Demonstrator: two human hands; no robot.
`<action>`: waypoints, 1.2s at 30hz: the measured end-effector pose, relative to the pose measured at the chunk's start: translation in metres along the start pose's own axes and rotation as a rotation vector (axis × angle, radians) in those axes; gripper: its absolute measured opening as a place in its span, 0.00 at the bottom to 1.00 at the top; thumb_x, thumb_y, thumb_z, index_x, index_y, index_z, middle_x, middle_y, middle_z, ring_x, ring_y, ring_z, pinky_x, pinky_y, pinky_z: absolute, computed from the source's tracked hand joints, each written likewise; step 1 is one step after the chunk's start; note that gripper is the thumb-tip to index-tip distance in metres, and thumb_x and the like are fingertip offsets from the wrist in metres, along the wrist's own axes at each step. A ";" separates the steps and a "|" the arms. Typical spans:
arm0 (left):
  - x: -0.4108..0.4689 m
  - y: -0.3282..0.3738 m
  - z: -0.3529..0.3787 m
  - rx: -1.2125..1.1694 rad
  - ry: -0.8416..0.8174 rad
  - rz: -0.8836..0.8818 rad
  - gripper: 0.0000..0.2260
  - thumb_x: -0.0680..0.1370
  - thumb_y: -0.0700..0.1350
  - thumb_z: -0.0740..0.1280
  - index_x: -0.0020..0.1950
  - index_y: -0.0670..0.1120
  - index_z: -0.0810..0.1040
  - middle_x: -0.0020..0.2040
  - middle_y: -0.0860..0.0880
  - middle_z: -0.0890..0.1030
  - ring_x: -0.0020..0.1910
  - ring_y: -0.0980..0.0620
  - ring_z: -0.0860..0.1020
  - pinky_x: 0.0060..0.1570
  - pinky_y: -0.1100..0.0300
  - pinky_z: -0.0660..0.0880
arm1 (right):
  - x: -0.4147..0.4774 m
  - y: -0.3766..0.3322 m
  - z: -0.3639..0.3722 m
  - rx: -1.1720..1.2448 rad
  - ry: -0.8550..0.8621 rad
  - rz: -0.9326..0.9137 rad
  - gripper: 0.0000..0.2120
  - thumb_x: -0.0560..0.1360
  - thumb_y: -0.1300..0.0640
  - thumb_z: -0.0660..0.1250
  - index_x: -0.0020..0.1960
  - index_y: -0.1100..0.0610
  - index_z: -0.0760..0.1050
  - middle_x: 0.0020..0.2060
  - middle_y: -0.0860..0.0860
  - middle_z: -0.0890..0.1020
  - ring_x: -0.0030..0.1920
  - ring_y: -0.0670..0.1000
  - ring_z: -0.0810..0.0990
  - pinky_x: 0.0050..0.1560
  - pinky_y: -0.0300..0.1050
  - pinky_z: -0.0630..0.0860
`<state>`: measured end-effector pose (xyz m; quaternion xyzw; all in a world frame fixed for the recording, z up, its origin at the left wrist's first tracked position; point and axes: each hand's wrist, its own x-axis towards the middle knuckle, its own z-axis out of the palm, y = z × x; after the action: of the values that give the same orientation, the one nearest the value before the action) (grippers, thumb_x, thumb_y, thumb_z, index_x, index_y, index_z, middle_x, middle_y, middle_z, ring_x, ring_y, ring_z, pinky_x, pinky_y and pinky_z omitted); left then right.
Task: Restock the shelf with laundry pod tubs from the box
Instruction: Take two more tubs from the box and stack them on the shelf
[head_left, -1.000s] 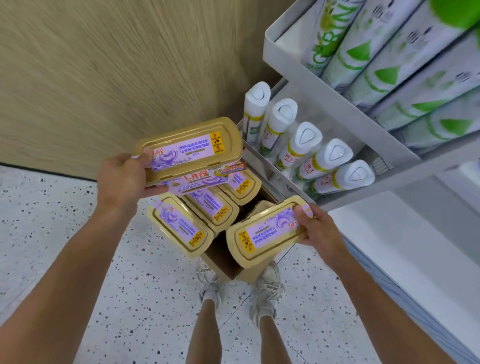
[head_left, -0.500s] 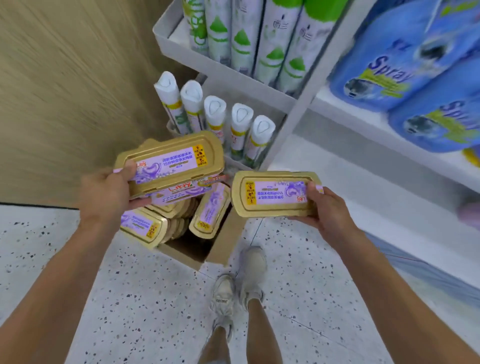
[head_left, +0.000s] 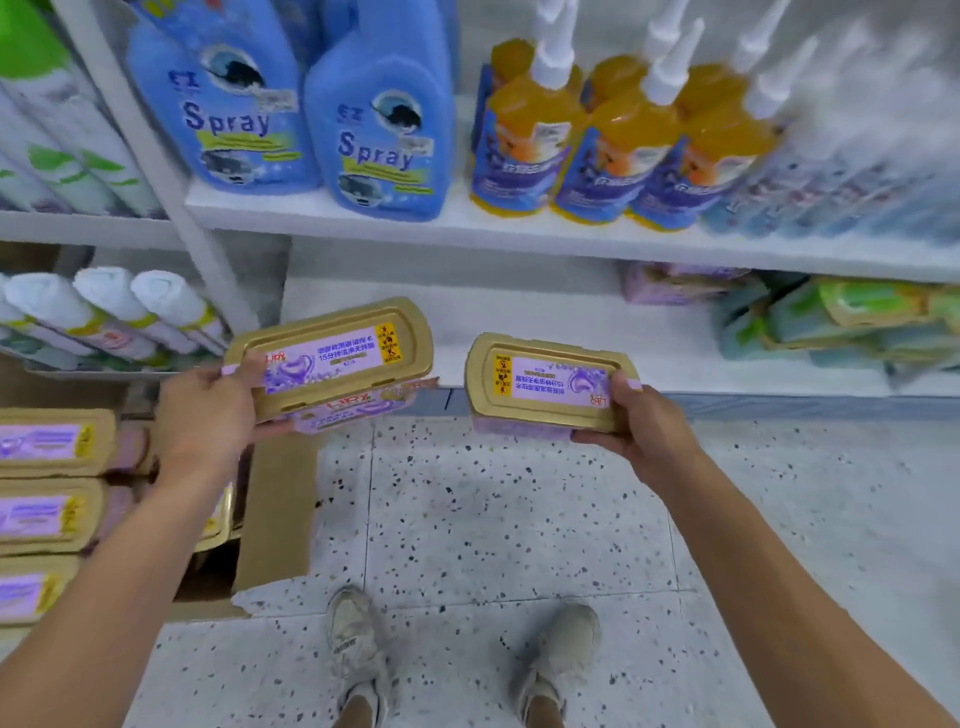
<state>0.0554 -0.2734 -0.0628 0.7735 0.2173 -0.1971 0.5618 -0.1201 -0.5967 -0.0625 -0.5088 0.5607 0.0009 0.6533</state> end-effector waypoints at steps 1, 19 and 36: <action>-0.007 0.000 0.024 0.025 -0.024 0.010 0.08 0.82 0.46 0.68 0.47 0.43 0.79 0.46 0.48 0.84 0.32 0.50 0.86 0.28 0.55 0.83 | 0.007 0.000 -0.025 0.030 0.026 0.008 0.12 0.84 0.54 0.60 0.55 0.62 0.76 0.49 0.56 0.84 0.46 0.56 0.85 0.38 0.52 0.86; -0.066 -0.001 0.306 0.177 -0.021 0.123 0.15 0.81 0.54 0.68 0.52 0.41 0.80 0.49 0.43 0.85 0.42 0.45 0.86 0.40 0.49 0.85 | 0.151 -0.033 -0.241 0.076 0.109 -0.013 0.19 0.82 0.50 0.64 0.61 0.66 0.74 0.55 0.62 0.83 0.48 0.59 0.85 0.39 0.52 0.85; 0.055 -0.076 0.326 0.108 0.089 0.323 0.08 0.78 0.51 0.70 0.50 0.46 0.82 0.48 0.43 0.85 0.42 0.43 0.84 0.32 0.50 0.85 | 0.284 -0.007 -0.192 -0.029 0.046 -0.381 0.13 0.79 0.48 0.68 0.49 0.58 0.80 0.43 0.56 0.87 0.42 0.55 0.87 0.39 0.51 0.85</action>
<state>0.0386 -0.5575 -0.2468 0.8355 0.1039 -0.0811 0.5334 -0.1511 -0.8895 -0.2382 -0.6147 0.4691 -0.1264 0.6213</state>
